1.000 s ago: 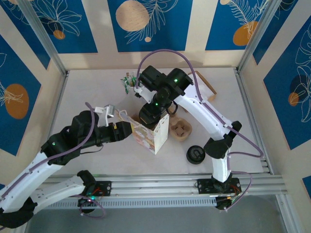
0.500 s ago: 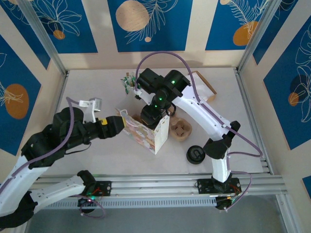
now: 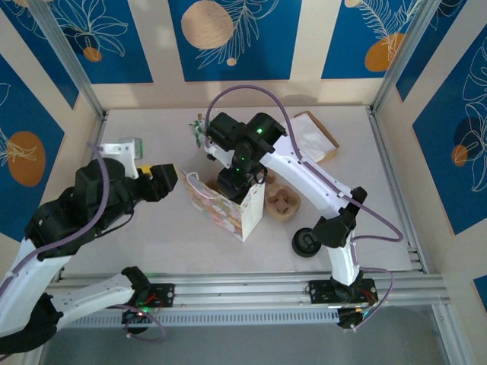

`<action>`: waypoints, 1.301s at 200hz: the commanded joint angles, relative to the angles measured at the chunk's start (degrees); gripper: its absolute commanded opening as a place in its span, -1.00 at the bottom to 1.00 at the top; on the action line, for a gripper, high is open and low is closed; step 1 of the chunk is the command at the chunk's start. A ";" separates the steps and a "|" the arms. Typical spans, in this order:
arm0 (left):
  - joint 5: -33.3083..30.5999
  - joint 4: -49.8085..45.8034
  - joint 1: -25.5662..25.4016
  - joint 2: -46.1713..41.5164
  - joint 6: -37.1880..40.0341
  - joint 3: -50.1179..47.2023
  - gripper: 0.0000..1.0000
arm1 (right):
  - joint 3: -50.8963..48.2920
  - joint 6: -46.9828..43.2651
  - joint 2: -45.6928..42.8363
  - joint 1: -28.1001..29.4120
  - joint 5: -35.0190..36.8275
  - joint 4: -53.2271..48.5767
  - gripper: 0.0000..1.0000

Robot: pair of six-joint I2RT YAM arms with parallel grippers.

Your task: Pack the takeout coffee

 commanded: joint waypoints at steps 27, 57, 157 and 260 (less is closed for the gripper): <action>20.23 4.97 19.01 3.24 -0.01 -0.85 0.15 | 0.77 0.58 1.44 0.41 0.34 -2.07 -0.02; 33.45 12.29 31.53 3.28 -4.52 -7.26 0.05 | 0.69 0.84 2.25 0.39 0.24 -1.65 -0.02; 45.55 24.99 42.88 8.92 -0.63 -25.57 0.06 | -2.62 0.85 3.86 0.31 -0.02 0.95 -0.03; 50.80 25.47 42.83 4.93 1.89 -27.59 0.22 | -5.76 2.64 5.18 0.42 -0.31 2.82 -0.04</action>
